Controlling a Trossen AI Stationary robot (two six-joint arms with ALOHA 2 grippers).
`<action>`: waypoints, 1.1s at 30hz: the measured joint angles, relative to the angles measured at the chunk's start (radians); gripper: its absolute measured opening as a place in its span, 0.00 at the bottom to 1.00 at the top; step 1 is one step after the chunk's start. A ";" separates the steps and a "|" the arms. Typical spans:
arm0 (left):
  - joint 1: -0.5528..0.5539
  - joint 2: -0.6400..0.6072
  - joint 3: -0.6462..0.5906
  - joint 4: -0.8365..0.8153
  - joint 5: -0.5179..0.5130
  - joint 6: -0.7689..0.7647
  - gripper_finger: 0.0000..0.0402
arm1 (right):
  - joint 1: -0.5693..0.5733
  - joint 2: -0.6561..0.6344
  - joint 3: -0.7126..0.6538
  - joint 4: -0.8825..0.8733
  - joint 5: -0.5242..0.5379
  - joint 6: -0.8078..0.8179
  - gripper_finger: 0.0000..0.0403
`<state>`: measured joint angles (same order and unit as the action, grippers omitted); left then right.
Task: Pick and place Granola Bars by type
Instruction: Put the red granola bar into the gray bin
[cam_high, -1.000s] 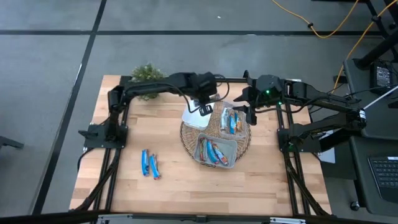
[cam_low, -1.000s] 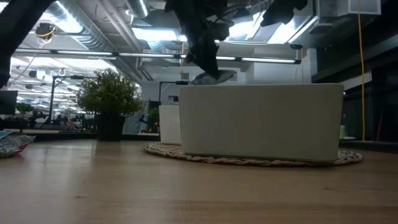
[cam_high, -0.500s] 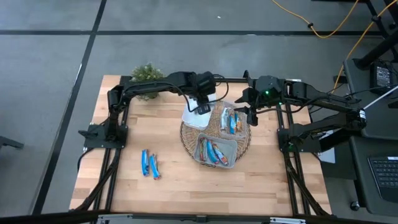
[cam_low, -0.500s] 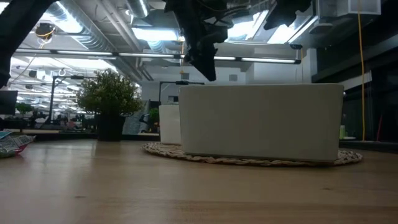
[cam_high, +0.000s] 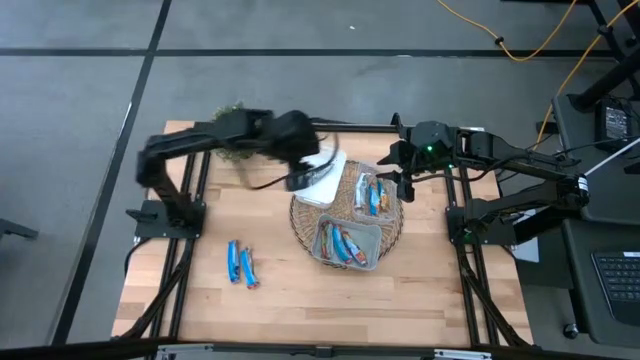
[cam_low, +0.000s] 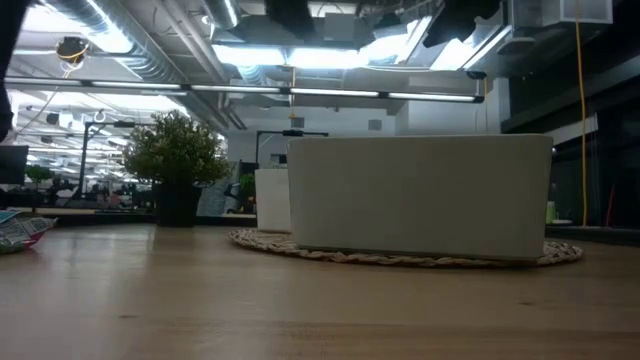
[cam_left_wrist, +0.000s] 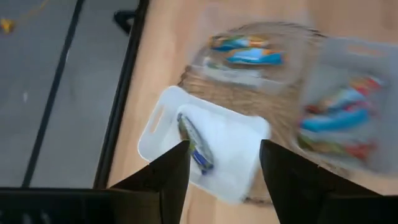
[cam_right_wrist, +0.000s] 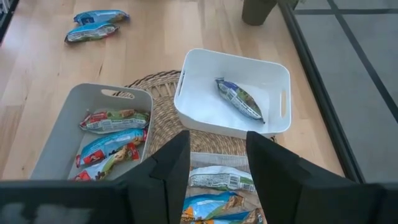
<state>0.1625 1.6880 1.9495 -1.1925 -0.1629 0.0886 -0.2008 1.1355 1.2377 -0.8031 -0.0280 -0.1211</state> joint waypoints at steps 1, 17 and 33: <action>-0.022 -0.031 0.000 -0.026 0.001 0.010 0.46 | 0.000 0.000 0.000 0.001 0.000 0.000 0.40; -0.384 -0.163 -0.038 -0.377 0.054 -0.109 0.45 | 0.000 0.000 0.000 0.031 0.000 -0.014 0.40; -0.755 -0.169 -0.633 -0.171 0.059 -0.034 0.45 | 0.000 0.000 0.000 0.028 -0.001 -0.015 0.40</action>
<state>-0.5927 1.5188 1.3162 -1.3635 -0.1044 0.0544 -0.2012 1.1355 1.2377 -0.7749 -0.0288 -0.1364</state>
